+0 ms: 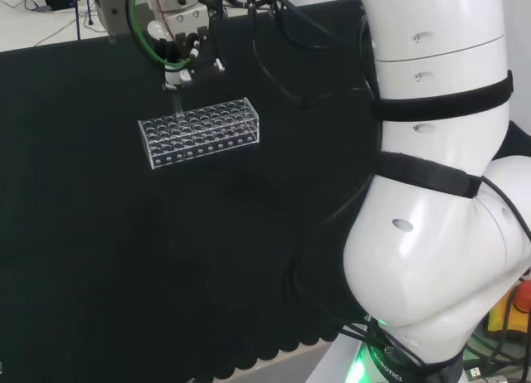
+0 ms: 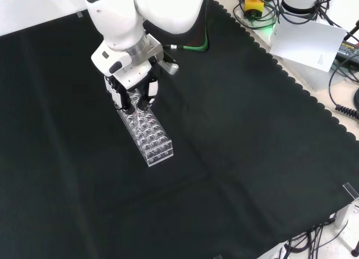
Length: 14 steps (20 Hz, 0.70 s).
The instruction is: Pick up the test tube.
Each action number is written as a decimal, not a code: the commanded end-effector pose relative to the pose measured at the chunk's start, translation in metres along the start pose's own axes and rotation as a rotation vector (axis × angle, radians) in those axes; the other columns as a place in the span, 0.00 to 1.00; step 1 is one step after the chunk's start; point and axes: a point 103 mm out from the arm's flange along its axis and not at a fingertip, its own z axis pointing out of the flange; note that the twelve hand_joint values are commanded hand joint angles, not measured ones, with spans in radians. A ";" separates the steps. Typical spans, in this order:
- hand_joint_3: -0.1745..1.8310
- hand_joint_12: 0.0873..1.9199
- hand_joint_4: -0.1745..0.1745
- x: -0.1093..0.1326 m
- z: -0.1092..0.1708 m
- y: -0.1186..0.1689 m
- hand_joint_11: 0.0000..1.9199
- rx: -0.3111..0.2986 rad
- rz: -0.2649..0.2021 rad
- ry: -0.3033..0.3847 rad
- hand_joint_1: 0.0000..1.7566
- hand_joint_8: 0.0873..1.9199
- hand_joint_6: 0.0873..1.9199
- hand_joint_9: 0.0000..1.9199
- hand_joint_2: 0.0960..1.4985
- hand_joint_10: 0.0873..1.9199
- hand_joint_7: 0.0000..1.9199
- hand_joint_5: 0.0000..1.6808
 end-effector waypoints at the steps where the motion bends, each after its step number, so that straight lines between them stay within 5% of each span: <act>1: 0.44 0.41 0.00 0.000 -0.005 0.001 0.66 0.002 0.000 -0.005 0.82 0.33 0.22 0.81 0.34 0.00 0.74 0.79; 14: 0.42 0.42 0.00 -0.008 -0.060 -0.010 0.65 -0.019 -0.006 0.071 0.82 0.32 0.22 0.81 0.36 0.00 0.75 0.75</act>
